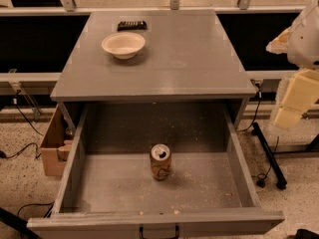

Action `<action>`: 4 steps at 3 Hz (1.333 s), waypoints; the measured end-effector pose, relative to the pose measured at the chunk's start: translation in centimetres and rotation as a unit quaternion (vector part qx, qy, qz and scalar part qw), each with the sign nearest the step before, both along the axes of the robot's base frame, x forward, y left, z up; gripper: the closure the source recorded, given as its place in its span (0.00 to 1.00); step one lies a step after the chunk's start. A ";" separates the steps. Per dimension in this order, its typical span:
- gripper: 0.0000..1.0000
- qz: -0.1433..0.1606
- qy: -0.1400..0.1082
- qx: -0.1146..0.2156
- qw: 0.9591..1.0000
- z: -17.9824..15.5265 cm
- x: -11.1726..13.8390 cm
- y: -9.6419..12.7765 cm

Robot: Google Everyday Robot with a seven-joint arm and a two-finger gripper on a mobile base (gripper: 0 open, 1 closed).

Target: Pick orange can from top drawer and place on counter

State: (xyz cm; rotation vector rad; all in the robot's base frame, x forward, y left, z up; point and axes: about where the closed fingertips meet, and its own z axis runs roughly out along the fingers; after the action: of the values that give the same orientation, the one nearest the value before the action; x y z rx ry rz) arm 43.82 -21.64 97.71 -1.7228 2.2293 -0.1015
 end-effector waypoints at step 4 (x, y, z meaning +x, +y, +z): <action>0.00 0.024 0.003 0.172 0.985 -11.2 1.0 0.7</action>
Offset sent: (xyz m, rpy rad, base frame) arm 0.0020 -0.0023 -0.0027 0.0544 -0.0048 -0.0184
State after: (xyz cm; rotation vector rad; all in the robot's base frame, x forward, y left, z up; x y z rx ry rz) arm 44.86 -20.91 86.51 -1.5855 2.0590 0.2844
